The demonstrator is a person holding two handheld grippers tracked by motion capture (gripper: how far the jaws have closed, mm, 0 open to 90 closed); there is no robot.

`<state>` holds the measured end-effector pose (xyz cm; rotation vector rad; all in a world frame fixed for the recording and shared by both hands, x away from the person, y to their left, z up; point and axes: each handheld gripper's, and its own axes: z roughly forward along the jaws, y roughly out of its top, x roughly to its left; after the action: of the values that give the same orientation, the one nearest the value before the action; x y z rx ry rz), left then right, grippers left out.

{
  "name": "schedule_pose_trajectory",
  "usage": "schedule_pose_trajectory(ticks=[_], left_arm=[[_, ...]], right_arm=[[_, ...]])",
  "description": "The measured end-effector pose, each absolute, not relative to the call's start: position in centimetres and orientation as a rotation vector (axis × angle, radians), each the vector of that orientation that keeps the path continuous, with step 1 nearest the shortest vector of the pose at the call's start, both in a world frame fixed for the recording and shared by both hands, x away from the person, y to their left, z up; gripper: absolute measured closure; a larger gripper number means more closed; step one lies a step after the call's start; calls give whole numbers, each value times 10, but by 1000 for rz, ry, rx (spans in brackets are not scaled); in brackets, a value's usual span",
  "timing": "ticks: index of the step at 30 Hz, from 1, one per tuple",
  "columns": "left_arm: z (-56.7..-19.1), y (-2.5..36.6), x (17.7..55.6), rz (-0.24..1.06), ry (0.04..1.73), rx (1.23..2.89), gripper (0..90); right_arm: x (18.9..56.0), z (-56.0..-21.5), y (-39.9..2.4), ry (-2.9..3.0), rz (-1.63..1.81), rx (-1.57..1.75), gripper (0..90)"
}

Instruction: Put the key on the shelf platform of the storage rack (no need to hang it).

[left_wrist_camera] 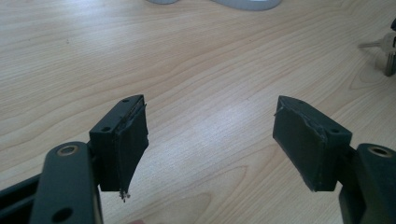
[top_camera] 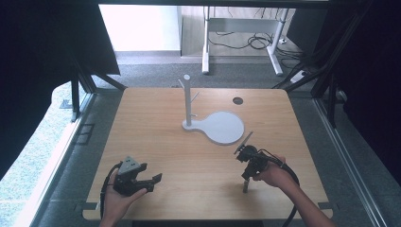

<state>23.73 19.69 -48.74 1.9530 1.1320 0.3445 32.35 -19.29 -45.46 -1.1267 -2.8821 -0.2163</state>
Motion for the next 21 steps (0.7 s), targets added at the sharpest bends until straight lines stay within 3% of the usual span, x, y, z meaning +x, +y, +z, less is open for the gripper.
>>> schedule_pose_trajectory(ticks=[21], left_arm=[[-485,194,237,349,1135,1941,267]], right_arm=[[341,-416,-207,-2902,-331,-1146,897]])
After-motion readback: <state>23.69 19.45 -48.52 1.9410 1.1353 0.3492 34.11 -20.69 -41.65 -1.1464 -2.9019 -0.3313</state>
